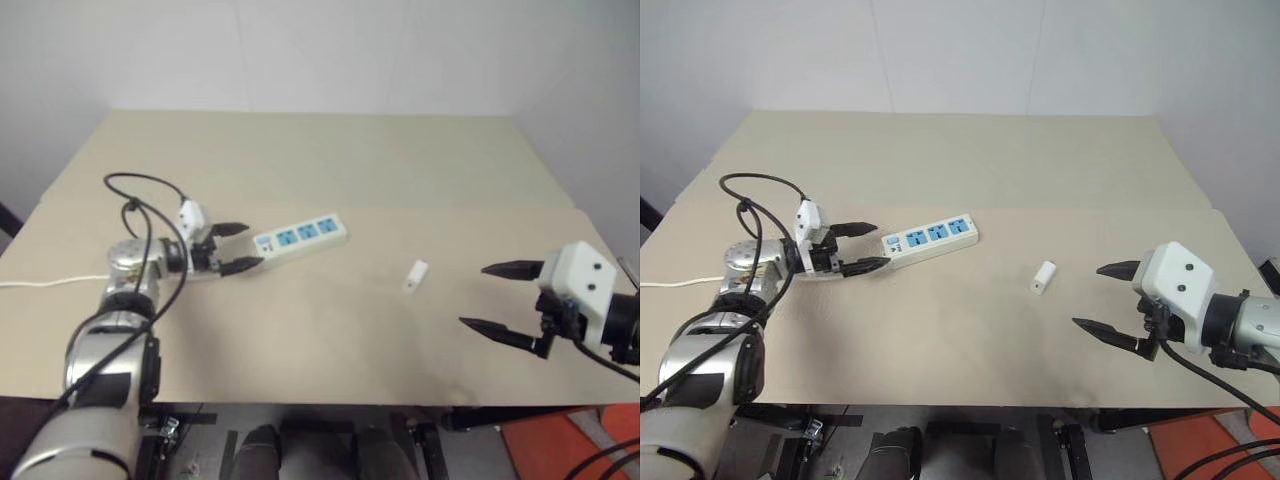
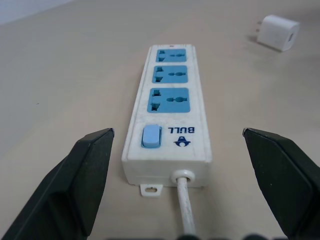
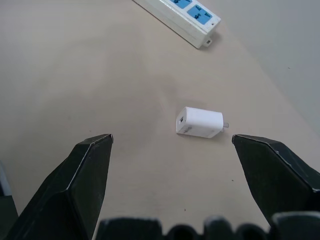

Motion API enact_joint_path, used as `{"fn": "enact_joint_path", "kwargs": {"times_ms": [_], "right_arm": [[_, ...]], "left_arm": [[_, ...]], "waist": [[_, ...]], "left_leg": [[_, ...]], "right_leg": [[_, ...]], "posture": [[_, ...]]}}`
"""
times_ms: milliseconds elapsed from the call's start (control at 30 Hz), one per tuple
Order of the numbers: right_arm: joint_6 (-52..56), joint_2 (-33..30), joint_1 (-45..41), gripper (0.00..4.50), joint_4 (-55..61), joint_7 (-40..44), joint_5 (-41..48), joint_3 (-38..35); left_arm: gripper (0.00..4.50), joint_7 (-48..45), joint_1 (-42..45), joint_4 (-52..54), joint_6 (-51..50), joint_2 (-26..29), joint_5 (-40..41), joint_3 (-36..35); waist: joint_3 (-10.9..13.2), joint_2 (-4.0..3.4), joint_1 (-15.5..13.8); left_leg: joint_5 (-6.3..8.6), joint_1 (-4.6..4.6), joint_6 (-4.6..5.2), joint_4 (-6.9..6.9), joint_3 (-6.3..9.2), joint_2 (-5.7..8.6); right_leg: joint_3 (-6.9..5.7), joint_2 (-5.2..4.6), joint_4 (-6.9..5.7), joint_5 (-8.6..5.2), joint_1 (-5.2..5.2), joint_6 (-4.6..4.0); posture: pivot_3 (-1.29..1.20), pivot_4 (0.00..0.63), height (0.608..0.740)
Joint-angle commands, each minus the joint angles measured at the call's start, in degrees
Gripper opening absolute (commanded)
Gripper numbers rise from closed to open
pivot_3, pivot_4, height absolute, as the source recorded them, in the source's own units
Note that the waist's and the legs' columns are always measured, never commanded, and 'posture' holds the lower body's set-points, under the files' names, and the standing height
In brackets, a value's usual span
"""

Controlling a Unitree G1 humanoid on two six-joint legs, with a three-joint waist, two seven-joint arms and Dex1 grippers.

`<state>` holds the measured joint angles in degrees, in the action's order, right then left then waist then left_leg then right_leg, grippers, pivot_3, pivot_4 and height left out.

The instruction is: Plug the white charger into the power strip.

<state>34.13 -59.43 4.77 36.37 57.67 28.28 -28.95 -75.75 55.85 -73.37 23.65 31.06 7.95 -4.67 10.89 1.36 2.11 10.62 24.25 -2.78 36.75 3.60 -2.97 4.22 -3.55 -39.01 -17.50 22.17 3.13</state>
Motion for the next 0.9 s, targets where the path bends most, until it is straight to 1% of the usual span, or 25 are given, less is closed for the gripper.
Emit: {"fn": "enact_joint_path", "kwargs": {"times_ms": [33, 200, 333, 467, 633, 733, 800, 900], "right_arm": [[0.3, -0.6, -1.1, 4.48, 1.7, -1.0, 0.7, -1.8], [0.9, -1.3, -1.6, 4.48, 2.6, -1.3, 1.1, -1.1], [2.8, -2.2, -3.5, 4.48, 4.4, -2.3, 1.8, 1.0], [4.6, -1.9, -5.5, 4.48, 6.3, -4.3, 3.0, 3.0], [6.0, -1.9, -5.7, 4.48, 7.7, -5.8, 3.4, 3.5], [6.7, -1.8, -5.6, 4.50, 8.4, -6.6, 3.7, 3.3], [7.1, -1.8, -5.8, 4.50, 9.0, -7.0, 4.2, 3.5], [7.5, -1.7, -6.4, 4.50, 10.4, -7.9, 4.6, 6.2]], "left_arm": [[4.49, 3.9, 1.8, -0.9, 0.9, -0.6, -0.8, -1.5], [4.49, 5.3, 2.0, -2.1, -1.5, -2.0, -1.9, -2.1], [4.49, 7.2, 2.1, -2.8, -4.1, -3.1, -2.1, -2.7], [4.49, 8.1, 2.0, -3.2, -5.5, -3.9, -4.7, -1.4], [4.49, 11.5, 2.6, -3.5, -6.4, -4.8, -8.1, 0.0], [3.84, 10.3, 2.9, -3.4, -6.1, -5.3, -9.0, 0.1], [3.31, 10.2, 3.3, -3.3, -5.9, -5.9, -8.8, -0.5], [3.26, 9.4, 3.8, -2.9, -6.8, -6.1, -9.6, 0.1]], "waist": [[0.0, 0.00, 0.1], [0.0, 0.00, 0.1], [0.0, 0.00, 0.1], [0.0, 0.00, 0.2], [0.0, 0.01, 0.0], [0.0, 0.01, 0.0], [0.0, 0.01, -0.1], [0.0, 0.01, -0.4]], "left_leg": [[0.00, 0.00, 0.00, 0.00, 0.00, 0.00], [0.00, 0.01, 0.00, 0.00, 0.00, 0.00], [0.00, 0.00, 0.00, 0.00, 0.00, 0.00], [0.00, 0.00, 0.00, 0.00, 0.00, 0.00], [0.00, 0.01, 0.00, 0.00, 0.01, 0.01], [0.00, -0.01, 0.00, 0.00, 0.01, 0.01], [0.00, -0.02, 0.00, 0.00, 0.01, 0.02], [0.00, 0.00, 0.00, 0.00, 0.01, 0.02]], "right_leg": [[0.00, 0.00, 0.00, 0.00, 0.00, 0.00], [0.00, 0.00, 0.00, 0.00, 0.00, 0.00], [0.00, 0.00, -0.01, 0.00, 0.00, 0.00], [0.00, 0.00, -0.01, 0.00, 0.00, 0.00], [0.00, 0.00, -0.01, 0.00, 0.00, 0.00], [0.00, 0.00, -0.02, 0.00, -0.02, 0.00], [0.00, 0.00, -0.02, 0.00, -0.03, 0.00], [-0.01, 0.00, -0.01, 0.00, -0.03, 0.00]], "posture": [[0.00, 0.150, 0.740], [0.00, 0.150, 0.740], [0.00, 0.150, 0.740], [0.00, 0.150, 0.740], [0.00, 0.150, 0.740], [0.00, 0.150, 0.740], [0.00, 0.150, 0.740], [0.00, 0.150, 0.740]]}}
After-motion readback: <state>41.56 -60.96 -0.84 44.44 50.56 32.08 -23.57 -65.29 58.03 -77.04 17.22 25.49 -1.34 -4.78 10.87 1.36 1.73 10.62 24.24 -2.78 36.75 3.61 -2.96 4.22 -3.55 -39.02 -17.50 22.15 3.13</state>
